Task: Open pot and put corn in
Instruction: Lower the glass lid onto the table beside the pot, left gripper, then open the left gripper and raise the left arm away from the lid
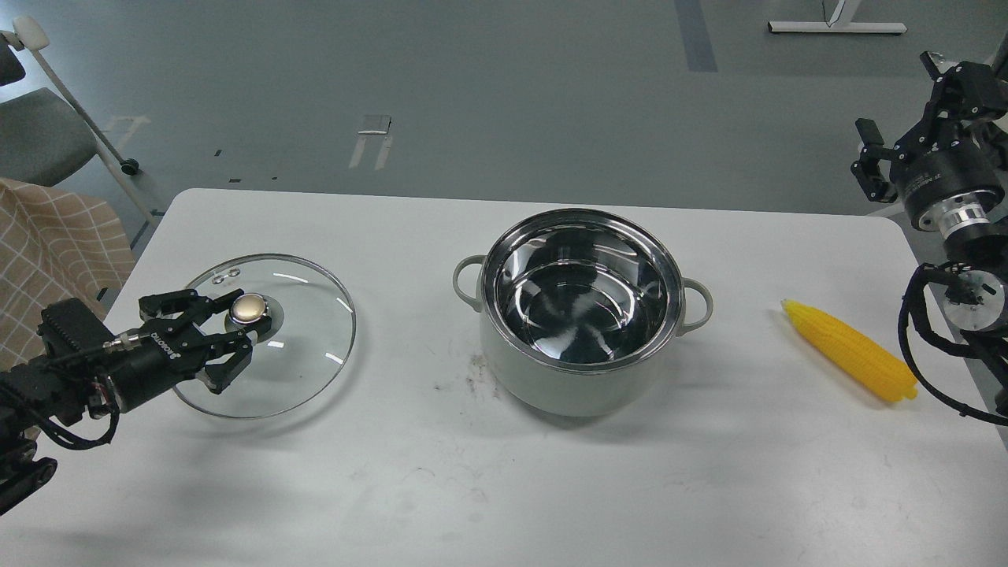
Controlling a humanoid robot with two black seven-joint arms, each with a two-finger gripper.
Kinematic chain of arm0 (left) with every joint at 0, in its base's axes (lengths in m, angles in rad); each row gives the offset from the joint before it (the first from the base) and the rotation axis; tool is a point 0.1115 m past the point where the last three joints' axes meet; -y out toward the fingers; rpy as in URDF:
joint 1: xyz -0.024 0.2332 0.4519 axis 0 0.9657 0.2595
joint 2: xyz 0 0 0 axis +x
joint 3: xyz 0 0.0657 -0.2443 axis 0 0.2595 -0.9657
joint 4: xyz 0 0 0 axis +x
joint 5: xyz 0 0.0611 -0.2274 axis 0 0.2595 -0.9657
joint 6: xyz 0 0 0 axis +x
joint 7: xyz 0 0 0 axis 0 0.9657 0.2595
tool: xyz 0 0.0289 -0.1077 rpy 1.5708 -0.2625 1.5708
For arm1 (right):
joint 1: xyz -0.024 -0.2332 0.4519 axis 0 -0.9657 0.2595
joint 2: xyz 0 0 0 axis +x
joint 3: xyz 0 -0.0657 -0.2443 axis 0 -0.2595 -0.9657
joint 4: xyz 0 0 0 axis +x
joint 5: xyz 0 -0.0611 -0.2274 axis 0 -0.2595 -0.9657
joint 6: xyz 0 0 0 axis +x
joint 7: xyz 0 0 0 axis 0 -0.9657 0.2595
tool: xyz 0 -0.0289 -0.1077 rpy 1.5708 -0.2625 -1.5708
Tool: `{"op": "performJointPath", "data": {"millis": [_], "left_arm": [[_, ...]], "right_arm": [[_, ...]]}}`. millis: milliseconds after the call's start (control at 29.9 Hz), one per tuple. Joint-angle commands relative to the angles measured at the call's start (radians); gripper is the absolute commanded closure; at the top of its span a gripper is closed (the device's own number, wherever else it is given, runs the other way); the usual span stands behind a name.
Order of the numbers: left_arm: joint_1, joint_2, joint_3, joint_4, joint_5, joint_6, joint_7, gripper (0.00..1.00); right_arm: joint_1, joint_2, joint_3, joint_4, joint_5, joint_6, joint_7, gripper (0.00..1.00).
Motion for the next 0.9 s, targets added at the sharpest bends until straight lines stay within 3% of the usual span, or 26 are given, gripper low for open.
{"op": "performJointPath", "data": {"millis": [0,335,670,770,804,871], "left_arm": [[0.009,-0.023,0.003,0.024,-0.003,0.006,0.000,0.83],[0.023,-0.036,0.006,0.054,-0.040,0.006,0.000,0.67],[0.023,-0.064,0.012,0.082,-0.046,0.006,0.000,0.63],[0.023,-0.063,0.013,0.082,-0.046,0.006,0.000,0.49],[0.023,-0.064,0.013,0.082,-0.046,0.006,0.000,0.32],[0.023,-0.063,0.012,0.082,-0.048,0.006,0.000,0.20]], "right_arm": [[0.000,0.005,0.000,-0.001,-0.001,0.000,0.000,0.00],[-0.001,0.005,-0.002,-0.001,-0.002,0.001,0.000,0.00],[-0.008,0.005,-0.002,0.000,-0.002,0.000,0.000,0.00],[-0.008,0.005,-0.002,0.000,-0.002,0.000,0.000,0.00],[-0.008,0.005,-0.002,0.000,-0.002,0.000,0.000,0.00],[-0.008,0.005,-0.002,0.000,-0.002,0.000,0.000,0.00]]}}
